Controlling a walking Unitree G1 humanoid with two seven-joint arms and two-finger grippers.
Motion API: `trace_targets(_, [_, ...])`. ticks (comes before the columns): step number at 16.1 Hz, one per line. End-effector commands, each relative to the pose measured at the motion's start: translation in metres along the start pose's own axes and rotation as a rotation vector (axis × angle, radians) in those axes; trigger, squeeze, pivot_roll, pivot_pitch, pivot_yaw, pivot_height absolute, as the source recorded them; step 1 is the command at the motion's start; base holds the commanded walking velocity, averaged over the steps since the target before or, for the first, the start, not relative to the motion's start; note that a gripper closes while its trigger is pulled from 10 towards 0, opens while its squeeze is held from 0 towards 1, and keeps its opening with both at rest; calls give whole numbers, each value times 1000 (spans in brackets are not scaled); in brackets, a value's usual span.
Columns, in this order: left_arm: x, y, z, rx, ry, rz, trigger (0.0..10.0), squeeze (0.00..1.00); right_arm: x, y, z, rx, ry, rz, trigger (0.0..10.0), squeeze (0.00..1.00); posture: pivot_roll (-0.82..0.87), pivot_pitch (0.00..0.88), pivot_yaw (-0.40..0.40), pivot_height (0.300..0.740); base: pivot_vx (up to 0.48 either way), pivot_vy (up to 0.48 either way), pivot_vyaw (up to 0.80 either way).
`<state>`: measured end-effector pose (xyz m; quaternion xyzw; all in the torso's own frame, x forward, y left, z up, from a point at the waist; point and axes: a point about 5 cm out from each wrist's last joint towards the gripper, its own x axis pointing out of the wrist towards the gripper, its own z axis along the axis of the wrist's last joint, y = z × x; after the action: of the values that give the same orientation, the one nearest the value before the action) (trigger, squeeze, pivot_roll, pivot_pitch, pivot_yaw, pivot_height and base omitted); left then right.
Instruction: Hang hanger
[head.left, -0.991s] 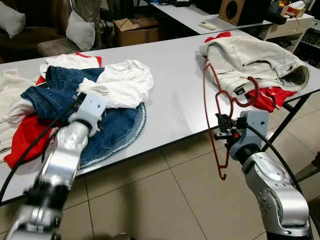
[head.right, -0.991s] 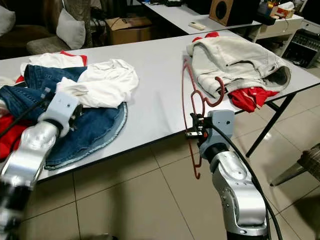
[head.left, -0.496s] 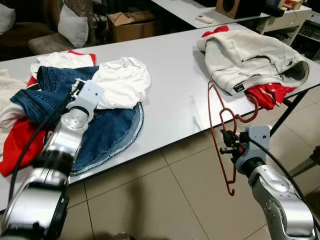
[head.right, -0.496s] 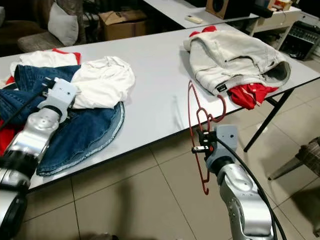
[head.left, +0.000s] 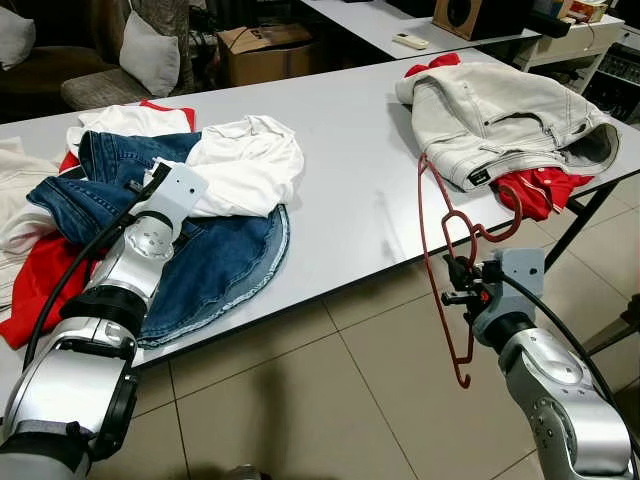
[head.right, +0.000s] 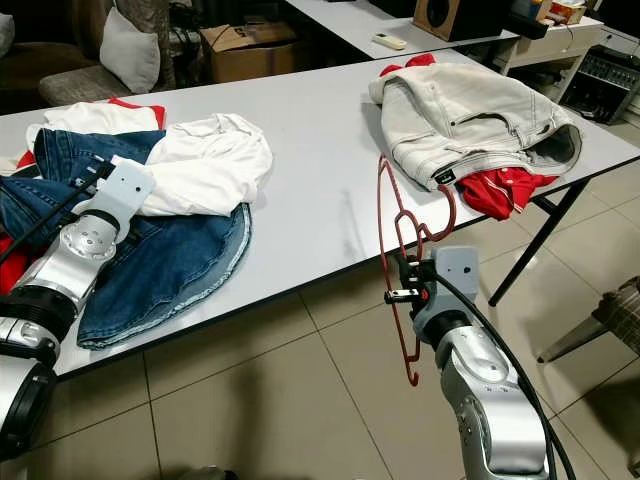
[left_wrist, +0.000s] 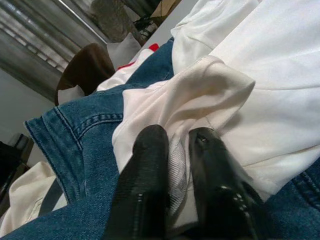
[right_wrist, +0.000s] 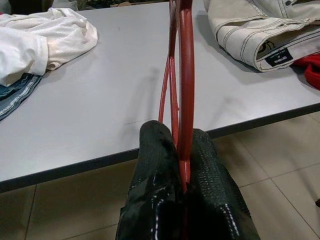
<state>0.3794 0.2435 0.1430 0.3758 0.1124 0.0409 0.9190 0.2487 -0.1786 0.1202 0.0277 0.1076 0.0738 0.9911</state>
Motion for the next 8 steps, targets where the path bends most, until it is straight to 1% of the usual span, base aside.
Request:
trace_targets(1, [2, 6, 6, -24, -18, 14, 0, 0, -2, -2, 1, -2, -8, -15, 10000, 0, -146, 0, 14, 740, 0, 0, 0])
trace_targets(6, [3, 4, 5, -34, -18, -16, 0, 0, -3, -2, -2, 2, -7, -25, 10000, 0, -150, 0, 24, 740, 0, 0, 0])
trace_targets(8, [3, 2, 8, -69, -38, -26, 0, 0, -2, -3, -4, 11, -3, -39, 10000, 0, -146, 0, 24, 740, 0, 0, 0])
